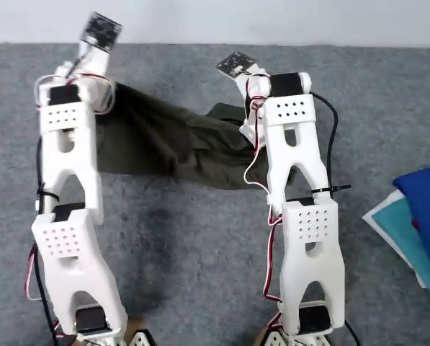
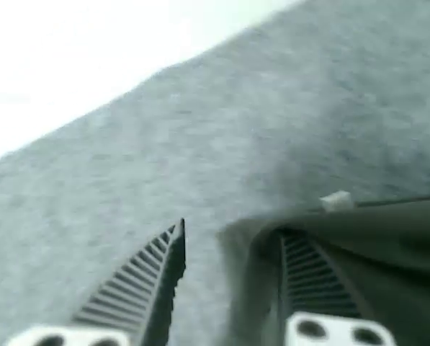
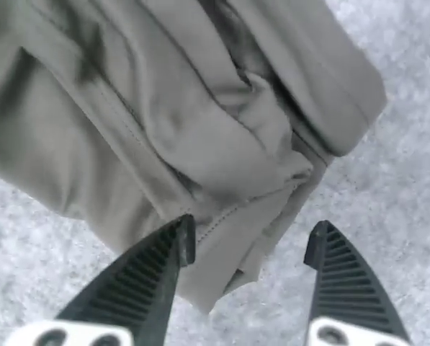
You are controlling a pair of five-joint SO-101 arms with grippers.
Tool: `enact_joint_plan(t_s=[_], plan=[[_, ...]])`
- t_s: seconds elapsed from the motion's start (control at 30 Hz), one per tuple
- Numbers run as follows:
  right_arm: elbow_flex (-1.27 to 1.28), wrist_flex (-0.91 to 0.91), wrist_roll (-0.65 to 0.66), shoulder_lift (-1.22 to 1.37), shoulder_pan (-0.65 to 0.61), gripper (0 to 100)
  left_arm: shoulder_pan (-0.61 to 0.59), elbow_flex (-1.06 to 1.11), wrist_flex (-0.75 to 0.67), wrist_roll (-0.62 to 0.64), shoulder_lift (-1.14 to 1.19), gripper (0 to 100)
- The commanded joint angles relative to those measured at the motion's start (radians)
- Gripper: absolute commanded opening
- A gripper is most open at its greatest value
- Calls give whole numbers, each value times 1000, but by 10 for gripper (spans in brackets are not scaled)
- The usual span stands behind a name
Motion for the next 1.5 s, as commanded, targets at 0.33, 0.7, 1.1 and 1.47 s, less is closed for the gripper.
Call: enact_joint_plan(t_s=[0.33,0.7,1.1,1.47], plan=[[176,42,6,-182,-27,258,-91,-403,629,110,-11,196],[752,38,92,-481,-145,262,-141,-234,807,-86,-23,197],[928,-53,35,-559,-153,276,-104,433,683,-104,-313,276],[927,-171,-18,-450,-147,388,-72,550,258,-109,-164,276]])
